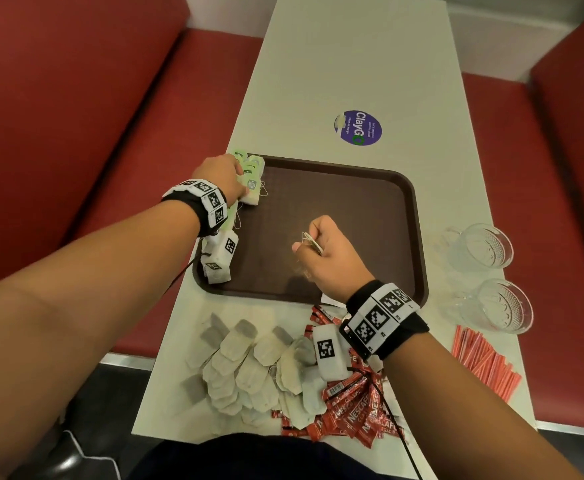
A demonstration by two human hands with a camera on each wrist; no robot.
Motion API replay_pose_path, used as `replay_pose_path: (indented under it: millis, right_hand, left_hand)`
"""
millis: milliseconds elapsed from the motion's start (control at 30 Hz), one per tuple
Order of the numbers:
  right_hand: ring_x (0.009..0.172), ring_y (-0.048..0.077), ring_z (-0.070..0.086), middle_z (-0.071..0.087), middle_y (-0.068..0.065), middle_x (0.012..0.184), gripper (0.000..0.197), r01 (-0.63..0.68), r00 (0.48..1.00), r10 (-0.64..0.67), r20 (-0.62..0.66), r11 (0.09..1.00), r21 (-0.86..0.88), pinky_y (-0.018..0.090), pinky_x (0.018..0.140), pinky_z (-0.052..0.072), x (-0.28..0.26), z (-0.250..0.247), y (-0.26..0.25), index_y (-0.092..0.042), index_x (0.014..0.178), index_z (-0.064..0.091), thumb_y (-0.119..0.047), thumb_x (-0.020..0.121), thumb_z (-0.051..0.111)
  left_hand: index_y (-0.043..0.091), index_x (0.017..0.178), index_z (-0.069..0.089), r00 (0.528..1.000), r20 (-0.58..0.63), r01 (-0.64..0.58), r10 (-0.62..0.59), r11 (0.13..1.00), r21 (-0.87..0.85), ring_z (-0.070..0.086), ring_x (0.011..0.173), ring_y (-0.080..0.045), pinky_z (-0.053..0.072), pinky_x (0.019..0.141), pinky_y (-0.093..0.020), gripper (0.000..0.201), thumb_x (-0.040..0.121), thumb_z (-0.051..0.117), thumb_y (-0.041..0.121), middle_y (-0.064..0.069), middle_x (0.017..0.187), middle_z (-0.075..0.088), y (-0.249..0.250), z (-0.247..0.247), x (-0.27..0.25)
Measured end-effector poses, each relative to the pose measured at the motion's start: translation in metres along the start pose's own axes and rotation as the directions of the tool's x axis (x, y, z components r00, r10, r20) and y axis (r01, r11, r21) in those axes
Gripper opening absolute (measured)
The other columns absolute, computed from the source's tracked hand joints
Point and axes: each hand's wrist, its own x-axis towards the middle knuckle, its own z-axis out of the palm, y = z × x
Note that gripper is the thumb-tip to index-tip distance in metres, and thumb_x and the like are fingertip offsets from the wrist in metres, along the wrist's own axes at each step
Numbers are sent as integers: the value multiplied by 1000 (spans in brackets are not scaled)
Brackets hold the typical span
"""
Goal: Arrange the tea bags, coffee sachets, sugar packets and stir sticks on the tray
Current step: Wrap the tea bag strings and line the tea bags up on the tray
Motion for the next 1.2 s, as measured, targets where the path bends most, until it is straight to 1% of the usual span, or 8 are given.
replay_pose_path:
  millis: [267,367,533,733,867,967,1067,1200]
  right_hand:
    - [60,15,41,43,-4,68,22,9,1000,-9,2,1000,-3,37,59,41,-5,-9,5,-19,86,39,-21,97,58]
    - [59,16,41,43,-3,68,23,-10,1000,10,0,1000,3,40,59,42,-6,-8,8,-20,86,38,-20,96,58]
    - [62,18,41,43,0,71,21,-34,999,34,3,999,4,48,59,43,-8,-10,5,-20,88,35,-9,94,52]
    - [65,17,49,53,3,73,6,-56,998,56,-18,998,-8,41,65,45,-6,-15,9,-8,90,50,-11,95,52]
    - [70,18,64,67,-2,74,8,-36,999,36,-27,999,-21,43,72,56,-4,-14,8,-16,91,60,-22,96,62]
    - [73,13,65,67,-7,76,8,-22,998,20,-51,999,-26,41,74,59,-2,-14,6,-24,87,62,-26,92,69]
    - [71,13,63,67,-7,77,9,-26,998,25,-57,999,-28,42,71,58,0,-11,4,-25,86,65,-27,89,73]
    - [63,10,54,64,-1,71,16,16,998,-19,-65,999,-49,35,62,50,0,-8,-1,-13,82,67,-25,86,76]
  left_hand:
    - [26,102,69,999,33,-36,31,984,172,64,97,-25,52,80,-33,27,79,80,30,-1,109,68,13,-2,15]
    - [24,97,69,997,20,-78,76,977,199,64,94,-27,51,76,-33,21,81,74,38,-2,104,69,22,0,20]
    - [18,99,67,992,87,-109,87,949,295,66,91,-28,57,82,-40,39,80,72,50,-4,99,69,37,10,17]
    - [19,99,67,992,91,-114,92,954,278,65,92,-26,56,80,-38,31,82,70,45,-2,98,68,33,6,14]
    - [28,90,63,974,3,-227,227,973,40,61,82,-15,47,69,-30,23,87,64,51,9,86,64,38,-9,-8]
    - [32,86,66,912,49,-395,407,905,-160,61,75,-6,50,69,-28,26,87,64,58,12,83,66,47,-24,-42]
    - [30,90,70,783,172,-550,598,794,-258,59,79,-2,47,73,-21,34,80,64,63,13,85,66,54,-37,-85]
    - [26,94,73,646,173,-690,744,666,-286,52,73,4,33,65,-8,18,85,73,42,16,80,59,46,-31,-116]
